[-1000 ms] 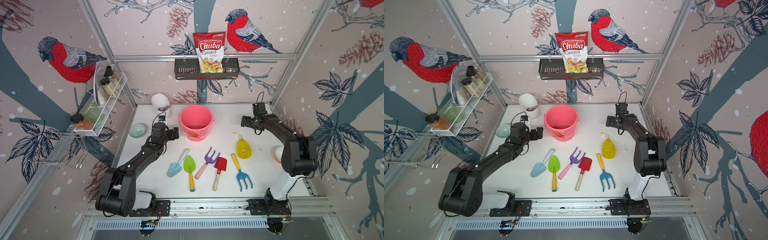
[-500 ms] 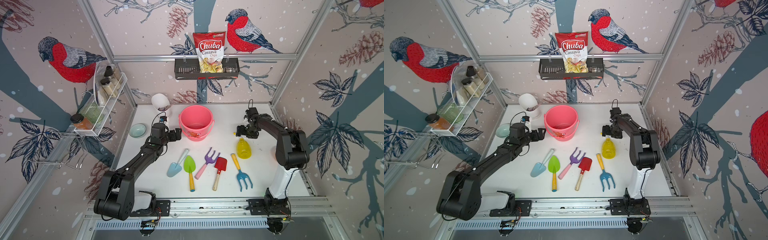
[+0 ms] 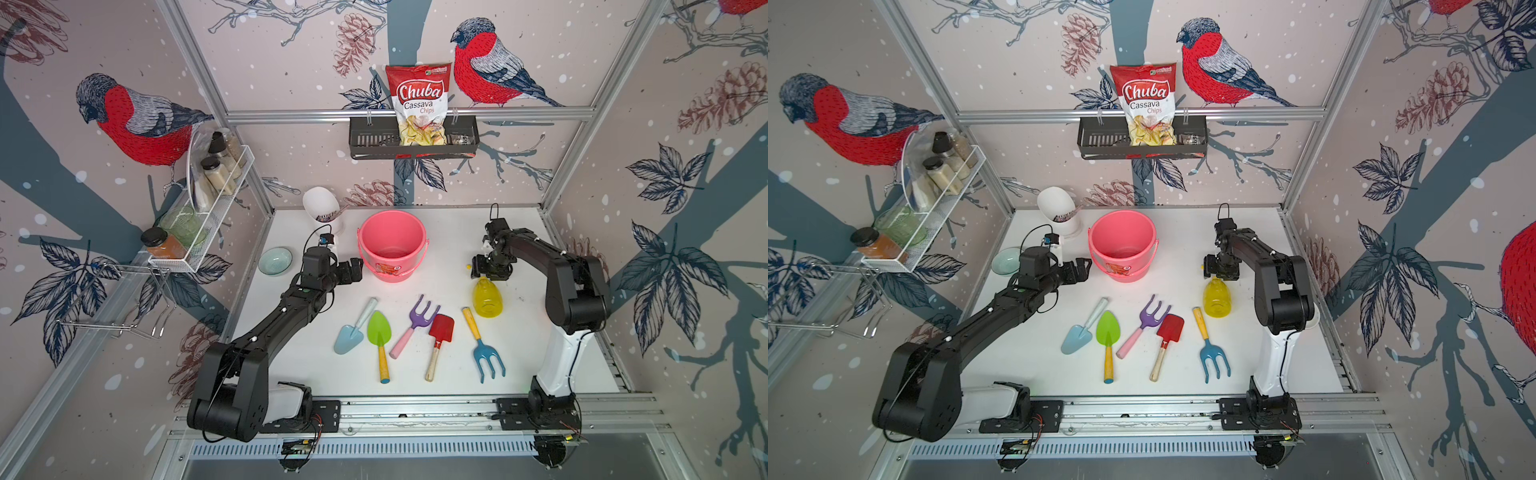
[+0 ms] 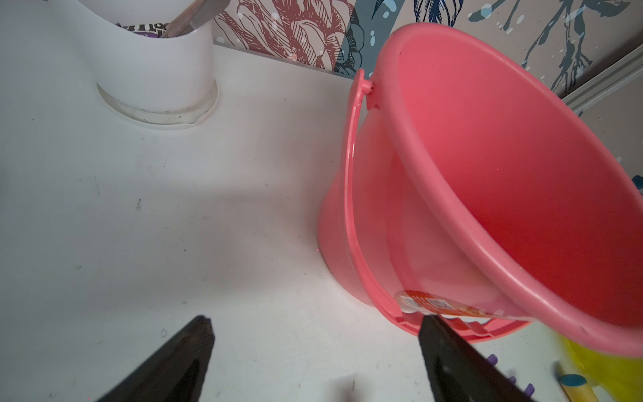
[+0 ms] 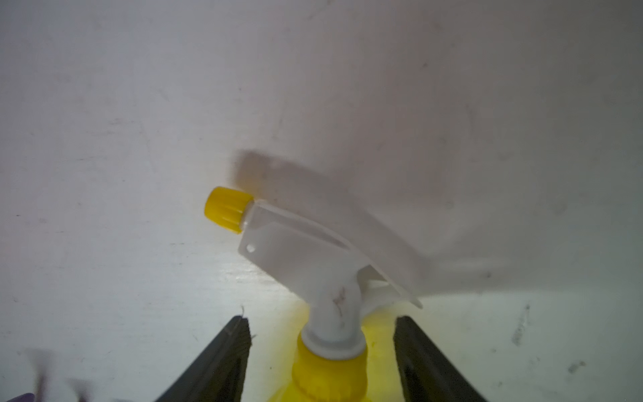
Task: Organize the gardening tools
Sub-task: Adjust the gardening tool at the center of the board.
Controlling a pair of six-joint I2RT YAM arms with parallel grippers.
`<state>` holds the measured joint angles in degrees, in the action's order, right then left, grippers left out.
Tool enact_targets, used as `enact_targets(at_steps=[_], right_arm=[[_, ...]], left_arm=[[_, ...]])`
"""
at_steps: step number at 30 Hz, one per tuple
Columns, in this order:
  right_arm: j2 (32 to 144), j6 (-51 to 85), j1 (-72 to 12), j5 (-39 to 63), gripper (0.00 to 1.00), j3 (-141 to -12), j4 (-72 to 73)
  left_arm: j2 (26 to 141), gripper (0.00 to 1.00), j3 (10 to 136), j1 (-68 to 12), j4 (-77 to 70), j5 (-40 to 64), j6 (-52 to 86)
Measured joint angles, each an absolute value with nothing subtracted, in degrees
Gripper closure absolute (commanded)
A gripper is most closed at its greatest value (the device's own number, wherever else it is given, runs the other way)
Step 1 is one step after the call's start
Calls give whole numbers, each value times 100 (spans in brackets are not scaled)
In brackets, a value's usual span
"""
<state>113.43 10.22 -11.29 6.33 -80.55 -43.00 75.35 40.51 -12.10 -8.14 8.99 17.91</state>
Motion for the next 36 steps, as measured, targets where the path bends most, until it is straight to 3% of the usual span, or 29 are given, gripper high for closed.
enact_targets(at_steps=[16,24,36], right_arm=[[11502,1083,-1186,458,71,-8025,-4285],[11340,1247,-1219,360,80,-7867,-4121],[10132,1817,-1664,-943,84,-7284,-2615]], left_arm=[[7472,4,4051,-1210,-792,875,1793],[7406,4,4045,-1210,-749,773,1793],[7253,4,3894,-1210,-746,604,1817]])
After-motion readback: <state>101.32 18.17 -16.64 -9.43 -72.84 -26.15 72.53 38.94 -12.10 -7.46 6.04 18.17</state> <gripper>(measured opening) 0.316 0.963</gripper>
